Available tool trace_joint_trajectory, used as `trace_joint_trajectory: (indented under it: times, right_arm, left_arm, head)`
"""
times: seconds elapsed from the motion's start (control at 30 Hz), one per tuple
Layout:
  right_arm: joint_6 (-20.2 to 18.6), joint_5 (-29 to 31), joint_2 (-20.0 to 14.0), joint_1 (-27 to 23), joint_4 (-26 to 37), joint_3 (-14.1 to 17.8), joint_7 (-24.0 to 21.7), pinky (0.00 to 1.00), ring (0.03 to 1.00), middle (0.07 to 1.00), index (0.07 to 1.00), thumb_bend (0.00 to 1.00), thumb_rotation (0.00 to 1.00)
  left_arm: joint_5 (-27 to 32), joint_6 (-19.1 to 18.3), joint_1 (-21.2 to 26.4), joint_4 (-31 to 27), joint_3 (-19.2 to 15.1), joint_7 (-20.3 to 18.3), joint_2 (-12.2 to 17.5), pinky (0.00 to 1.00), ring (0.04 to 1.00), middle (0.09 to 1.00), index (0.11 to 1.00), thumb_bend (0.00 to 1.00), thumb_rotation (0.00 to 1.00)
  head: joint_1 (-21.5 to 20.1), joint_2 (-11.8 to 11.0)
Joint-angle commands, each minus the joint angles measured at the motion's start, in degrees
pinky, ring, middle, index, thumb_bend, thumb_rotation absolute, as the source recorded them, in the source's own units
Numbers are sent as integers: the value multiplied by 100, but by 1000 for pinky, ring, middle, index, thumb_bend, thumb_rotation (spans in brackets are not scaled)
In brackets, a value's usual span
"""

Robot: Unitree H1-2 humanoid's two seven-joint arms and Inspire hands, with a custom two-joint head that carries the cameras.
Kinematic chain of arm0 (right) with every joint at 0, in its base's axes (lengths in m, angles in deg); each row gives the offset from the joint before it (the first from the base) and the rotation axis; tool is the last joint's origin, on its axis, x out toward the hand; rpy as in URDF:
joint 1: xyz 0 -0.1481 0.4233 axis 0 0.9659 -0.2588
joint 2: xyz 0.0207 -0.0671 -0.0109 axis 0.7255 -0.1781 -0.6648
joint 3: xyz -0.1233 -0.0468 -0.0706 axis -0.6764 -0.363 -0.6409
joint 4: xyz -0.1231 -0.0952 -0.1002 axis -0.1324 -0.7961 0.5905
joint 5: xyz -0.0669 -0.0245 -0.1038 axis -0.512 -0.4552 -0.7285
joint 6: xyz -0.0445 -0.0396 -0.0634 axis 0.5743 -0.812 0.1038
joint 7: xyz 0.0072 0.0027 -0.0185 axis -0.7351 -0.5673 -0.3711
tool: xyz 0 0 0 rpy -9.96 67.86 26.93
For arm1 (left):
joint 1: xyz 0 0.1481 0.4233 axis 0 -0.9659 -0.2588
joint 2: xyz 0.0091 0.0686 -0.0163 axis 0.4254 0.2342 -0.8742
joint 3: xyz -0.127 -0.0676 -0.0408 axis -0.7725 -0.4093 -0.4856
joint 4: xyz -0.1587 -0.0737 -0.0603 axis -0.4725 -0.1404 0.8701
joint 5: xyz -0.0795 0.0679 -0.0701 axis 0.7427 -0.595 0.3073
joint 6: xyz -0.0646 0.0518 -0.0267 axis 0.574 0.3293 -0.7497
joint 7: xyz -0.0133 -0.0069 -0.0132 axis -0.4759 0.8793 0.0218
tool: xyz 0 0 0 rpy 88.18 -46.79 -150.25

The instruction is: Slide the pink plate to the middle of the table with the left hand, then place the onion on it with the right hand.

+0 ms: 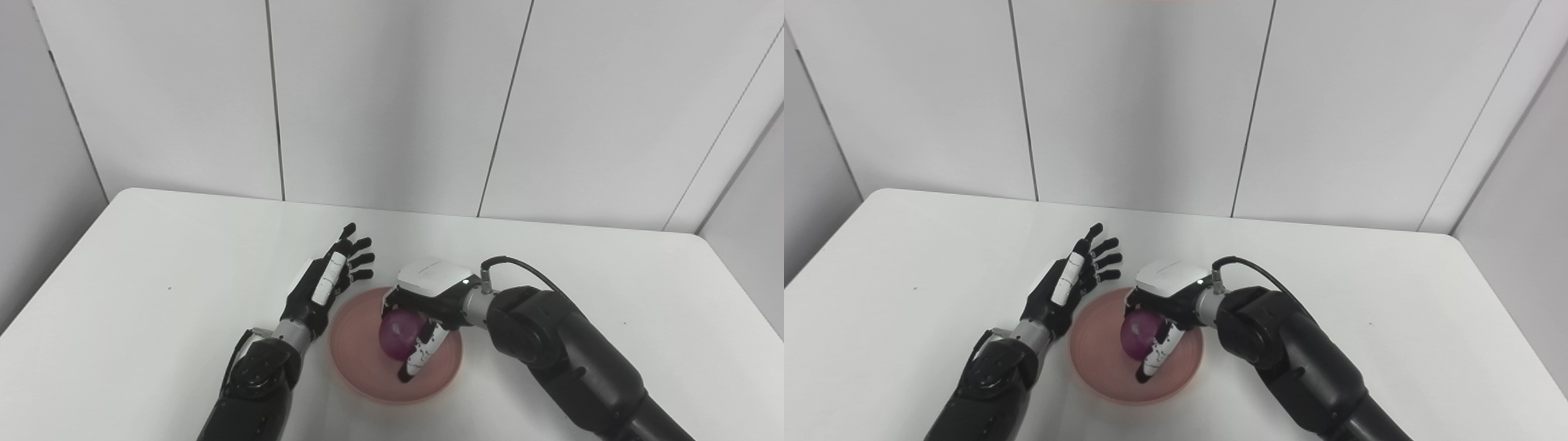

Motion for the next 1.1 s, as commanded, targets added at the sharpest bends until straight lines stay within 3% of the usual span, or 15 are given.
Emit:
trace_joint_trajectory:
  times: [0.0, 0.43, 0.57, 0.73, 0.87, 0.97, 1.07]
  right_arm:
    - [37, 100, -64, -278, 200, 177, -49, 470, 536, 615, 685, 1000, 604]
    - [-286, 505, -165, -505, 749, 721, -501, 511, 572, 642, 687, 1000, 553]
    - [-210, 466, -219, -588, 818, 815, -531, 528, 585, 650, 684, 1000, 577]
    - [64, 548, -184, -456, 684, 1104, 91, 497, 587, 661, 671, 1000, 619]
    - [-22, 689, -20, -191, 505, 1409, 711, 521, 649, 714, 695, 1000, 704]
    - [-61, 1121, 159, -7, 291, 1713, 1024, 604, 731, 775, 753, 999, 783]
    - [-498, 2015, 618, 314, -16, 2381, 1348, 661, 780, 826, 804, 962, 845]
  left_arm:
    - [-99, -265, -292, 509, 121, -89, -117, 810, 872, 909, 1000, 891, 913]
    - [-60, -196, -279, 585, 112, -143, -93, 802, 884, 913, 1000, 871, 914]
    - [-92, -190, -274, 604, 128, -129, -88, 806, 874, 913, 1000, 879, 919]
    - [-45, -201, -292, 578, 98, -135, -95, 815, 872, 913, 1000, 884, 915]
    - [-44, -201, -318, 542, 91, -139, -87, 810, 873, 918, 1000, 904, 913]
    - [-37, -215, -320, 546, 86, -148, -77, 807, 873, 915, 1000, 917, 909]
    - [-45, -278, -348, 451, 88, -131, -68, 810, 875, 916, 1000, 913, 908]
  head:
    - [-2, -1]
    - [-48, -8]
    - [-58, -9]
    - [-86, -11]
    - [-108, -8]
    - [-106, -4]
    - [-115, 5]
